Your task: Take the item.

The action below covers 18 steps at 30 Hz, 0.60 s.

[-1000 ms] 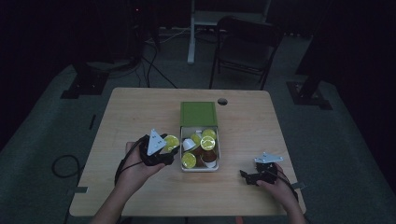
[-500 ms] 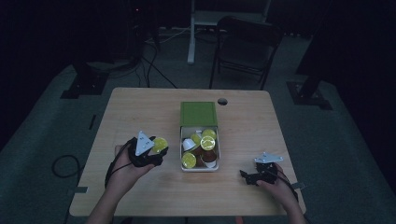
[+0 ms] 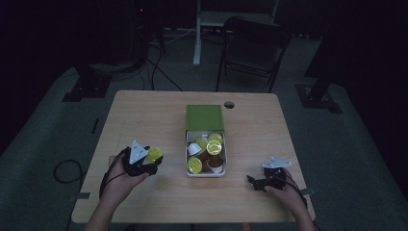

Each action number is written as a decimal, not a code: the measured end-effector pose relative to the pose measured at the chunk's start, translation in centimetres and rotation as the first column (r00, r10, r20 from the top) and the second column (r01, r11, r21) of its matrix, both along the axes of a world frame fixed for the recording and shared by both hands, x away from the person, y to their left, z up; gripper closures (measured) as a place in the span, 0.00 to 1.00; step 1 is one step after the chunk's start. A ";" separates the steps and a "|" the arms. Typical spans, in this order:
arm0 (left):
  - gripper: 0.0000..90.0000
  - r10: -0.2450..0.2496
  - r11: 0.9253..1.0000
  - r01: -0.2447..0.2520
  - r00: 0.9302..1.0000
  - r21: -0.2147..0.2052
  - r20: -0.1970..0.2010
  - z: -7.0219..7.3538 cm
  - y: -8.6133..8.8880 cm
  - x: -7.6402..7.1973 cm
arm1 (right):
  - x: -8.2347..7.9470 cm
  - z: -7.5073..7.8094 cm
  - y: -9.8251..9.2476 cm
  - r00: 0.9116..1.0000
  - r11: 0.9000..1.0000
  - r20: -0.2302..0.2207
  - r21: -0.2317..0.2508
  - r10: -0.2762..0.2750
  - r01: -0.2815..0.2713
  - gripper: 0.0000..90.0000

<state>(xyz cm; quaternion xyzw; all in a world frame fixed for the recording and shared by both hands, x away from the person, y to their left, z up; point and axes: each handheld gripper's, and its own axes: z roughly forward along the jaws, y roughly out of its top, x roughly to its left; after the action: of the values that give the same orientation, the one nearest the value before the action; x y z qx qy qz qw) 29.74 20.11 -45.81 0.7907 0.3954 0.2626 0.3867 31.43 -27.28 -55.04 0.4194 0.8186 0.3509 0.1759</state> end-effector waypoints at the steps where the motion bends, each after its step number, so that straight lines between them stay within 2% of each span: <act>1: 0.43 0.004 1.000 -0.004 1.000 -0.001 -0.002 -0.2 0.2 0.0 | 0.0 0.0 0.0 1.000 1.000 0.000 0.001 0.000 0.000 0.12; 10: 0.43 0.032 0.999 -0.032 0.999 0.004 -0.027 -1.9 1.9 -0.4 | 0.0 0.0 0.0 1.000 1.000 -0.001 0.001 -0.001 0.001 0.12; 14: 0.43 0.022 1.000 -0.022 1.000 0.004 -0.021 -2.4 2.4 -0.6 | 0.0 0.0 0.0 1.000 1.000 0.000 0.002 -0.001 0.001 0.12; 18: 0.43 0.031 1.000 -0.031 0.999 0.003 -0.031 -3.1 2.9 -0.6 | 0.0 0.0 0.0 1.000 1.000 0.000 0.002 -0.001 0.001 0.12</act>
<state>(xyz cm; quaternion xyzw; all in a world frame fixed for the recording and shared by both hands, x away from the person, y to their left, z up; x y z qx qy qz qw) 29.10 22.98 -48.89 0.7889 0.4134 0.2567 0.3754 31.42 -27.27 -55.05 0.4198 0.8181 0.3516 0.1759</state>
